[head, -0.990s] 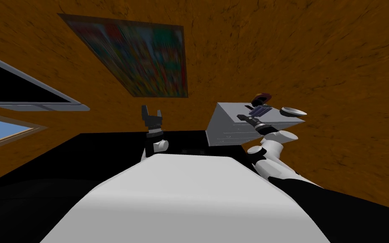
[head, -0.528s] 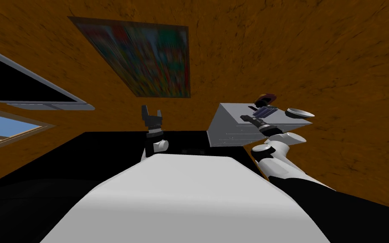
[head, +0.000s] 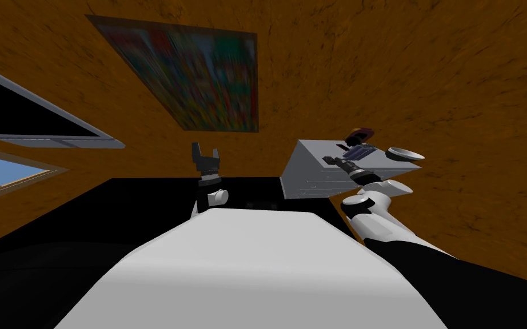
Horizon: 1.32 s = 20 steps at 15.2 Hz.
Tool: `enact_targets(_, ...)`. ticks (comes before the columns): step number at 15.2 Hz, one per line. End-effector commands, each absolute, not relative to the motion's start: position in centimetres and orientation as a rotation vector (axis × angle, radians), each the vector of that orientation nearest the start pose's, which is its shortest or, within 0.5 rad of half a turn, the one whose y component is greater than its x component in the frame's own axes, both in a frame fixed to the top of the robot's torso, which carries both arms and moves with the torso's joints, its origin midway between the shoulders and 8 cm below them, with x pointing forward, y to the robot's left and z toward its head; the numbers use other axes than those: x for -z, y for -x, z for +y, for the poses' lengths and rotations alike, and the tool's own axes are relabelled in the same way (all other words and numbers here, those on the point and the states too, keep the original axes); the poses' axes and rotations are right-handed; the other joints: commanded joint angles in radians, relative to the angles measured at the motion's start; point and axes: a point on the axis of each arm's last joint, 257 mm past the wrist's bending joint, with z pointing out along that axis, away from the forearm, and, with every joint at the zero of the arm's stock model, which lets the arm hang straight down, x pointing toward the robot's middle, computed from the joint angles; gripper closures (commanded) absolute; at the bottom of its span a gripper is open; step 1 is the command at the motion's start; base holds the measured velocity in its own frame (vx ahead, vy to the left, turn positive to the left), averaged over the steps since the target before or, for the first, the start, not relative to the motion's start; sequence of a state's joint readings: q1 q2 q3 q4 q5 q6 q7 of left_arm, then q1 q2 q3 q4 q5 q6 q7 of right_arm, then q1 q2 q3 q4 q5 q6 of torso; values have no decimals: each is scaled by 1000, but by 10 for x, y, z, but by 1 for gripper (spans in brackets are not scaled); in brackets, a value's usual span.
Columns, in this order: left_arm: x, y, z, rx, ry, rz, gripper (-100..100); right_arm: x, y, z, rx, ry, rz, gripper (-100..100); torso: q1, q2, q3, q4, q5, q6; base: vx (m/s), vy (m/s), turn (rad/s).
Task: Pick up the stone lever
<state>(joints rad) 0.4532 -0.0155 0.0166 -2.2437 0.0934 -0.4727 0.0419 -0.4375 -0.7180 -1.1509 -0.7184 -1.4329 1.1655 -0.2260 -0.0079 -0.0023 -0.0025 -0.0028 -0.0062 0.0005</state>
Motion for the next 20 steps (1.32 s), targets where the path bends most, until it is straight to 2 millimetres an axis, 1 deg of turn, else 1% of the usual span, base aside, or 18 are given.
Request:
enact_targets(1, -19, -356, 294, 1395, 758, 539, 0, 136, -493, -617, 2006, 2133, 198, 100, 0, 0, 0, 0, 0, 0, -29, -87, -27)
enact_targets(2, -19, -356, 294, 1395, 758, 539, 0, 128, -493, -618, 2027, 2134, 180, 100, -3, 1, 0, -1, -2, 1, -28, -67, -3)
enact_targets(3, -19, -356, 294, 1395, 758, 539, 0, 145, -497, -607, 1985, 2147, 208, 100, -4, 1, 0, -1, -3, 2, -21, -78, -53)
enact_targets(5, -19, -356, 295, 1395, 758, 539, 0, 132, -498, -609, 2019, 2148, 174, 100, -8, 1, -1, -2, -5, 4, -16, -67, -32)
enact_targets(6, -19, -356, 295, 1395, 758, 539, 0, 132, -498, -609, 2019, 2148, 174, 100, -8, 1, -1, -3, -6, 4, -5, -21, -12)
enact_targets(7, -19, -356, 295, 1395, 758, 539, 0, 148, -502, -596, 1980, 2157, 196, 100, -7, 1, -1, -3, -5, 5, -3, -39, -68)
enact_targets(9, -19, -356, 295, 1395, 758, 539, 0, 135, -503, -597, 2013, 2156, 166, 100, -8, 1, -2, -4, -7, 5, -11, -45, -33)
enact_targets(10, -19, -356, 295, 1395, 758, 539, 0, 150, -507, -583, 1973, 2159, 190, 100, -8, 1, -1, -4, -7, 5, -13, -55, -57)
enact_targets(12, -19, -356, 295, 1395, 758, 539, 0, 137, -508, -583, 2008, 2156, 157, 100, -9, 2, -2, -6, -10, 6, -14, -57, -33)
enact_targets(13, -19, -356, 295, 1395, 758, 539, 0, 154, -512, -568, 1962, 2155, 188, 100, -9, 2, -2, -6, -9, 6, -16, -63, -46)
enact_targets(15, -19, -356, 295, 1395, 758, 539, 0, 138, -513, -567, 2004, 2150, 148, 100, -10, 2, -2, -7, -12, 7, -17, -58, -32)
enact_targets(16, -19, -356, 295, 1395, 758, 539, 0, 152, -517, -551, 1966, 2143, 176, 100, -10, 2, -2, -7, -11, 7, -14, -59, -62)
enact_targets(18, -19, -356, 295, 1395, 758, 539, 0, 137, -518, -549, 2001, 2137, 138, 100, -10, 3, -3, -9, -14, 8, -12, -61, -40)
enact_targets(19, -19, -356, 295, 1395, 758, 539, 0, 148, -521, -533, 1972, 2123, 162, 100, -10, 3, -3, -9, -14, 7, -12, -57, -61)
enact_targets(20, -19, -356, 295, 1395, 758, 539, 0, 139, -522, -530, 1991, 2119, 134, 100, -10, 3, -3, -10, -15, 7, -9, -59, -60)
